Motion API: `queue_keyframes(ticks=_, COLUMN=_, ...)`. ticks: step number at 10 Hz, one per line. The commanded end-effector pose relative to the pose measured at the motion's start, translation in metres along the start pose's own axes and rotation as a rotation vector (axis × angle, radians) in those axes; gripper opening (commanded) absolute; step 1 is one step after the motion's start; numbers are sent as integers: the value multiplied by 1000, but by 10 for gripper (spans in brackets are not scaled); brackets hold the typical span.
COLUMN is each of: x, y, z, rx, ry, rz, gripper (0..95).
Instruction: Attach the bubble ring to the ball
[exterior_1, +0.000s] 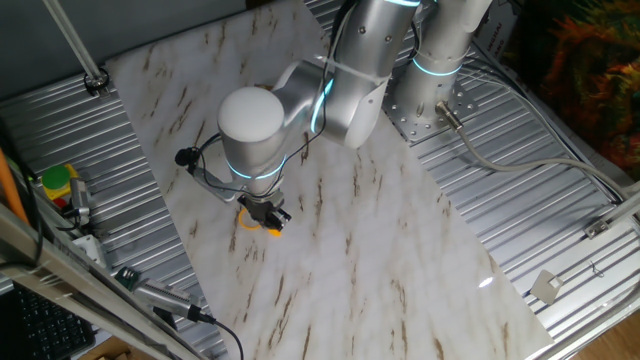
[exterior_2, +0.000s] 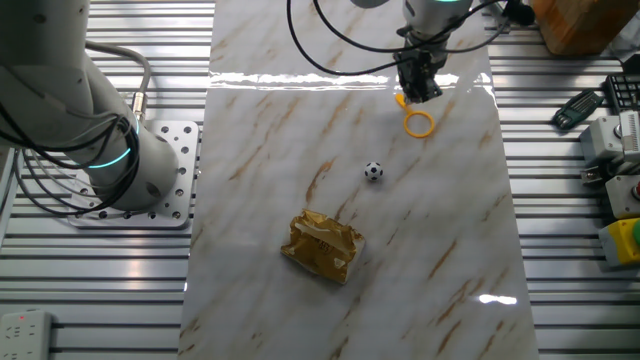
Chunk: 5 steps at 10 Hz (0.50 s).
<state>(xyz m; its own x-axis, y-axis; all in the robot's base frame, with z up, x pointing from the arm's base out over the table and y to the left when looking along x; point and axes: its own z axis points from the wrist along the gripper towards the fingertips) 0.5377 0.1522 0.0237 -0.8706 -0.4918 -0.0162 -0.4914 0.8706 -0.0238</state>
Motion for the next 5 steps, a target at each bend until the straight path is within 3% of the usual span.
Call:
queue_keyframes(ticks=1, x=0, y=0, z=0, rx=2, ry=-1, rz=-335, gripper=0)
queue_keyframes(ticks=3, x=0, y=0, z=0, rx=8, ry=-3, rz=-498, gripper=0)
queue_keyframes(ticks=4, x=0, y=0, z=0, rx=12, ry=-2, rz=-592, gripper=190)
queue_keyframes(ticks=5, x=0, y=0, z=0, rx=17, ry=0, rz=-641, gripper=190)
